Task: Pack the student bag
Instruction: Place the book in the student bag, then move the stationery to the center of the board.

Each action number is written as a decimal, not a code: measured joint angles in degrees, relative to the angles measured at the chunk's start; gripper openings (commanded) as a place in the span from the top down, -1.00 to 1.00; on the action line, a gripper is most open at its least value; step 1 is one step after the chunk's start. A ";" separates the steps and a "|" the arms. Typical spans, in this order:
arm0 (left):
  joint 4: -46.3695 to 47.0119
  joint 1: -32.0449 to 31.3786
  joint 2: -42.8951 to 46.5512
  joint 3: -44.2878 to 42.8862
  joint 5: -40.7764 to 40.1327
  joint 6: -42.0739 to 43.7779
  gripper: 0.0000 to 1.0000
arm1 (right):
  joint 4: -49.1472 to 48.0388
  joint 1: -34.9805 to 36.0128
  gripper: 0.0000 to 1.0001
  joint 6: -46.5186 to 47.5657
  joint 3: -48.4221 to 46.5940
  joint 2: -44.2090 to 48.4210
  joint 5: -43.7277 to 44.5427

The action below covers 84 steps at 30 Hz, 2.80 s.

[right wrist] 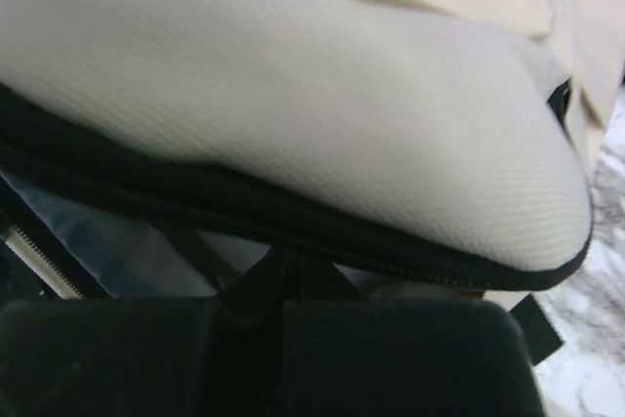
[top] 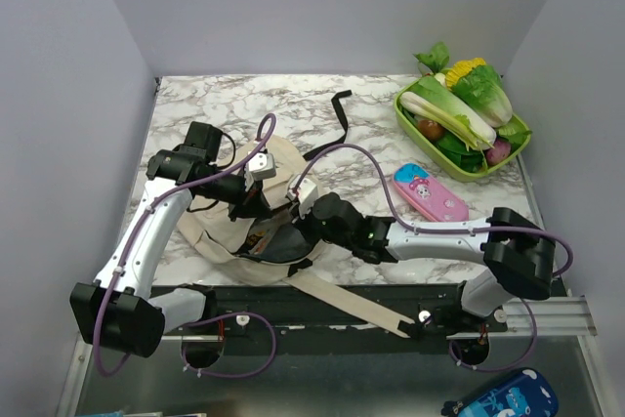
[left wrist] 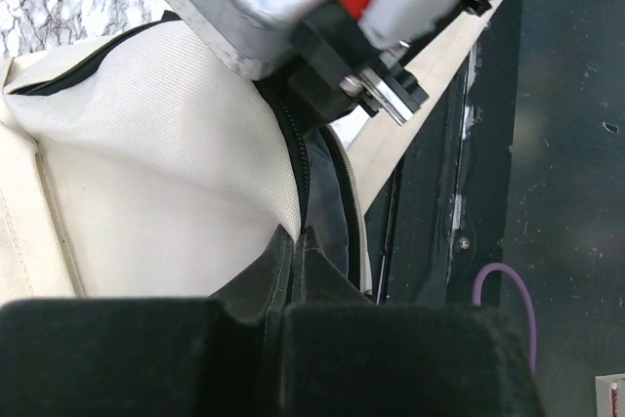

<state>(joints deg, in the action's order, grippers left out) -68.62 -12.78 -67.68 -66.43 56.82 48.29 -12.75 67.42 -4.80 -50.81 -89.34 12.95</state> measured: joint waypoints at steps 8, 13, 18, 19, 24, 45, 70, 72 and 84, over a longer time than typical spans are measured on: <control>0.35 0.00 0.13 0.02 -0.59 -0.92 1.00 | -4.26 -2.91 0.99 -8.37 0.98 -4.28 -7.54; 0.66 0.00 0.13 0.04 -0.72 -1.20 1.00 | -5.27 -5.09 0.99 -11.32 -2.75 -10.43 -9.11; 1.29 0.00 0.20 0.66 -0.81 -1.22 1.00 | -7.76 -6.64 0.41 -14.64 -3.69 -11.87 -6.47; 1.31 0.00 0.26 0.98 -0.81 -1.22 1.00 | -7.93 -6.91 0.21 -15.13 -3.69 -11.65 -5.99; 1.38 0.00 0.83 2.19 -0.76 -1.16 1.00 | -4.48 -9.27 -0.71 -16.65 -2.62 -5.55 -4.68; 2.82 0.00 2.99 4.42 -0.92 -1.27 1.00 | 44.44 -55.98 -1.00 -26.69 -2.25 10.84 3.61; 2.97 0.00 2.99 4.52 -0.92 -1.29 1.00 | 40.24 -59.84 -0.99 -42.64 5.90 11.02 9.42; 2.97 0.00 2.99 4.52 -0.92 -1.29 1.00 | 37.70 -57.29 -1.00 -45.05 8.00 13.51 7.04; 2.95 0.00 2.95 4.31 -0.92 -1.51 1.00 | 39.74 -39.36 -1.00 -61.24 5.84 18.38 -5.92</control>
<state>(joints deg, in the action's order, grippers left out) -65.67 -12.78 -64.73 -62.13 55.90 46.78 26.98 28.05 -66.04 -44.97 -70.96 7.03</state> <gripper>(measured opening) 0.010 0.997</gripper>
